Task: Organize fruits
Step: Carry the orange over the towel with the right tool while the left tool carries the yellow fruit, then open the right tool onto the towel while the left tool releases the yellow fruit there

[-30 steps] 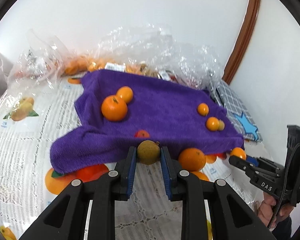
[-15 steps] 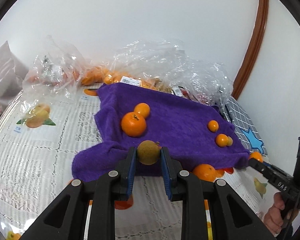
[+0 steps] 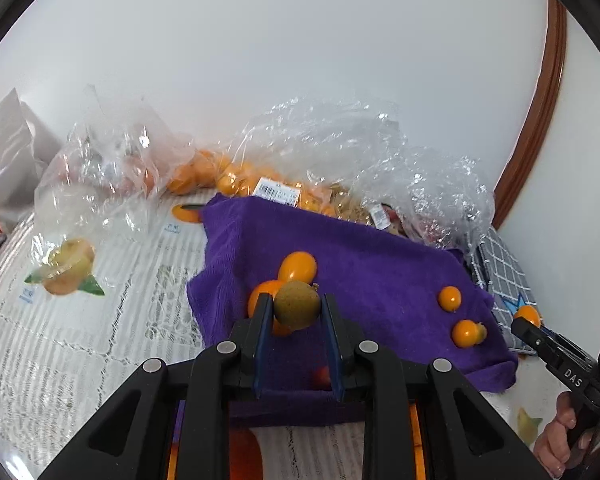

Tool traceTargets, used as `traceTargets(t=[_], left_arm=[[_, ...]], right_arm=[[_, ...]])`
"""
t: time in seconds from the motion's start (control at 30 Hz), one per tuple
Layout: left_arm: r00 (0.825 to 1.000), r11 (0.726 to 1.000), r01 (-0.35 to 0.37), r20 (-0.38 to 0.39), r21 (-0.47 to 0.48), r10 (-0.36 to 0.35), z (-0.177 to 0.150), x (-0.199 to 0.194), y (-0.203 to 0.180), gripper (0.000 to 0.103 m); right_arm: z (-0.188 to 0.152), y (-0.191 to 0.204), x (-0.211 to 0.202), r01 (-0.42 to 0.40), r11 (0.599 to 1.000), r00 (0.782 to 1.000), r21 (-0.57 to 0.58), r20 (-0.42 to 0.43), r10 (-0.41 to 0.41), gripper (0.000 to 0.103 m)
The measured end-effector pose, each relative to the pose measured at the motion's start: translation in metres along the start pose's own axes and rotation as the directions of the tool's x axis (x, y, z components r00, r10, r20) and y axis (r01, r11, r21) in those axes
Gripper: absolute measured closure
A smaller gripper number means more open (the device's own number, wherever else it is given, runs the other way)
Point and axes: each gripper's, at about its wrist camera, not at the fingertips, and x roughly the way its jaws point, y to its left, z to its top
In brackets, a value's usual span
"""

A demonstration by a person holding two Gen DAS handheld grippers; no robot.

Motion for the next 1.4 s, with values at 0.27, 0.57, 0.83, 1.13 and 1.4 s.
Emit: traceTargets(t=[0.27, 0.57, 0.83, 1.13, 1.4], left_arm=[[0.999, 1.000, -0.015, -0.048, 0.008, 0.015, -0.008, 0.011, 0.000, 0.080], [0.997, 1.000, -0.030, -0.069, -0.002, 0.029, -0.011, 0.019, 0.001, 0.080], [0.995, 0.999, -0.048, -0.088, -0.016, 0.046, -0.013, 0.025, 0.003, 0.080], [0.995, 0.998, -0.058, -0.087, -0.006, 0.057, -0.014, 0.025, 0.001, 0.080], [0.996, 1.000, 0.002, -0.085, -0.027, -0.004, -0.013, 0.025, 0.002, 0.068]], right_arm=[[-0.020, -0.016, 0.029, 0.004, 0.997, 0.996, 0.079, -0.084, 0.003, 0.072], [-0.027, -0.008, 0.040, 0.053, 0.998, 0.991, 0.022, -0.120, -0.050, 0.071], [-0.028, -0.006, 0.041, 0.066, 0.998, 0.991, 0.005, -0.116, -0.066, 0.071], [-0.028, -0.005, 0.040, 0.050, 0.999, 0.992, 0.004, -0.112, -0.049, 0.063], [-0.026, -0.005, 0.028, 0.057, 0.998, 0.997, 0.018, -0.058, -0.055, 0.047]])
